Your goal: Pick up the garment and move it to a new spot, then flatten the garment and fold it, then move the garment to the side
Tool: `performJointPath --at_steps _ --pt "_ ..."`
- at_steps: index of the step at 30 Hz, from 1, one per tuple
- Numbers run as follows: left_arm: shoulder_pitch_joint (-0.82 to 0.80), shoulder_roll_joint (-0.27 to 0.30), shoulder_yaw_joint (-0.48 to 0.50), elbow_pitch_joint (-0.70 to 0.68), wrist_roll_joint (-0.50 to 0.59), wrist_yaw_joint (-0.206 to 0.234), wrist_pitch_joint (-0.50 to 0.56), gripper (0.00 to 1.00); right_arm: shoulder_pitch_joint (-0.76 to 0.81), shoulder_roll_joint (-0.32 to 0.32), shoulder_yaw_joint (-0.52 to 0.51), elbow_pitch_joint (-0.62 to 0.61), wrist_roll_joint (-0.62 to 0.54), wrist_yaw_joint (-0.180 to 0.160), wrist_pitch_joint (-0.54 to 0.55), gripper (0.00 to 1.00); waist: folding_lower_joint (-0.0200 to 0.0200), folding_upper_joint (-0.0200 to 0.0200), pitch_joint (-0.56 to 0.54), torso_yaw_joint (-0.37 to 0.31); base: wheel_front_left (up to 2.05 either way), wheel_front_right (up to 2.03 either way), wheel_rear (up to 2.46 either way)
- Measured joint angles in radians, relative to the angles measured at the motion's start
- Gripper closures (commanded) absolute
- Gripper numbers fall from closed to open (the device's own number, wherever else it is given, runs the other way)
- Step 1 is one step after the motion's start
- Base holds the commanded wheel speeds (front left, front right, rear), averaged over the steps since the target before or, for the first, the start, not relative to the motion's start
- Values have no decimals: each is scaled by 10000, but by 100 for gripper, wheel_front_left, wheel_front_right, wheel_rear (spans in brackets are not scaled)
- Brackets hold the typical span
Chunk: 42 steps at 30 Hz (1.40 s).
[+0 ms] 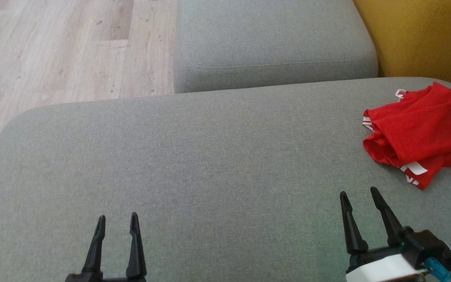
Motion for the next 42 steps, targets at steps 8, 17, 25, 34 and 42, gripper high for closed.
performJointPath --at_steps 8,17,25,34,42 --pt "134 -6 -35 663 140 121 4 100 200 2 42 658 75 0 13 100 0 0 -86 -41 0 0 0" --pt "317 25 -15 911 -784 59 182 100 464 0 19 903 1026 0 142 100 0 0 -26 -37 0 0 0" --pt "125 35 50 1028 -1739 -107 368 100 285 -8 -40 913 2031 0 328 100 2 0 29 -33 0 0 0" --pt "-113 48 132 1139 -2809 -255 546 100 165 -21 -134 965 3168 -2 552 100 1 0 90 -28 0 0 0" --pt "-284 59 251 1220 -3758 -374 738 100 -3 -35 -249 978 4161 -2 755 100 2 0 145 -23 0 0 0"
